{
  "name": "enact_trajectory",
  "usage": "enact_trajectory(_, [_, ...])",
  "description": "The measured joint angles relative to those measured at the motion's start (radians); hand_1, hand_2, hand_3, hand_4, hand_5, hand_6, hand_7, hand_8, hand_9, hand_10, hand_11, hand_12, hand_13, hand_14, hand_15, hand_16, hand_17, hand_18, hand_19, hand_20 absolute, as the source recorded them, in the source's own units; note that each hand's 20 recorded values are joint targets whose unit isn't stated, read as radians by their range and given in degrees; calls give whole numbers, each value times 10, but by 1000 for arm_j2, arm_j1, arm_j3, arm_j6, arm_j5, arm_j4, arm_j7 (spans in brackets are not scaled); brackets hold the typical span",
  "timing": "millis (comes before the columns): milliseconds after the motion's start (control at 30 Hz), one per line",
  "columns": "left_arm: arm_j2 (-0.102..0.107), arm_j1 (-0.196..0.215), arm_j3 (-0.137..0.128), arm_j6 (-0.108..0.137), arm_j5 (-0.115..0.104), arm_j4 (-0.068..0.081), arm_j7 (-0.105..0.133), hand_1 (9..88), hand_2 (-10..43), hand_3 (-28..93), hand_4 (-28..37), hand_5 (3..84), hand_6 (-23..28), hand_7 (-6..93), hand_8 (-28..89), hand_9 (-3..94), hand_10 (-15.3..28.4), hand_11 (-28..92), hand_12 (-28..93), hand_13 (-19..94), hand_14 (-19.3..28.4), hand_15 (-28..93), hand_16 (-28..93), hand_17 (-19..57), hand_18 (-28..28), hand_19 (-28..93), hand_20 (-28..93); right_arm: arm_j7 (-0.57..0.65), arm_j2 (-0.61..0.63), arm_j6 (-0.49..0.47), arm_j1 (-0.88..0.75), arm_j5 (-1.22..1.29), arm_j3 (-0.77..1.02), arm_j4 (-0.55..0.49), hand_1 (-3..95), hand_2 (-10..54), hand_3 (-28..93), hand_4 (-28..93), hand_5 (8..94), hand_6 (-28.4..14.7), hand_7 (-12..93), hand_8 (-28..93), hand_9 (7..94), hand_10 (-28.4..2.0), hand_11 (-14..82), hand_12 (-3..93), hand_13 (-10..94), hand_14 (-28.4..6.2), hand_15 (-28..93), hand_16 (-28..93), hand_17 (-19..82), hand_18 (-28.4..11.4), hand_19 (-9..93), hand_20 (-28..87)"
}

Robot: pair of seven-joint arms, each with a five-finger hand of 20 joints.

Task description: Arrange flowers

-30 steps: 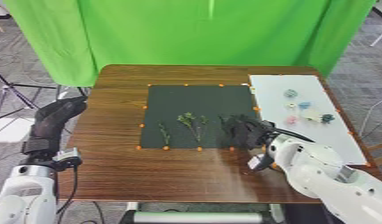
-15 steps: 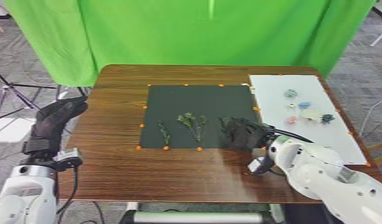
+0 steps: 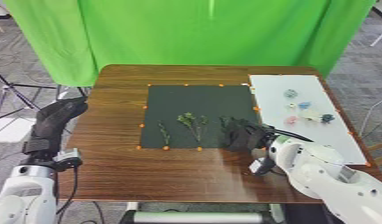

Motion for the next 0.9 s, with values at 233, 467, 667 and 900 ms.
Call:
enact_trajectory(233, [0,-1,0,-4,0,0,-1,324,-30,629,-156,475,35,215,-89,468,133,260,150,371,162,159,29,52,99,68,134,1,-2,-23,-3,-12,21,-5,485,-95,635,-44,522,-13,431,162,613,-161,215,290,847,-22,594,344,622,-96,932,443])
enact_trajectory(467, [0,-1,0,-4,0,0,-1,323,-30,629,-155,475,35,214,-89,469,133,261,150,371,163,159,30,52,100,69,134,-7,0,-41,-4,-50,38,-11,408,-95,693,-70,524,-8,386,-82,581,-161,191,291,834,-26,604,339,598,-117,932,469])
enact_trajectory(667, [-2,2,-4,-5,0,0,-1,325,-30,628,-154,475,34,214,-89,468,133,261,151,372,162,158,30,52,100,68,134,-9,6,-63,-12,-88,67,-34,385,-95,687,-69,520,-6,374,-93,568,-163,178,291,825,-31,608,339,587,-123,932,472])
enact_trajectory(900, [-5,8,-8,-5,0,-1,-1,324,-31,629,-154,475,34,216,-89,469,134,260,150,373,162,159,30,52,100,68,134,-15,28,-103,-36,-152,144,-81,375,-95,687,-69,520,-10,372,-91,564,-161,173,294,818,-33,609,335,574,-131,932,478])
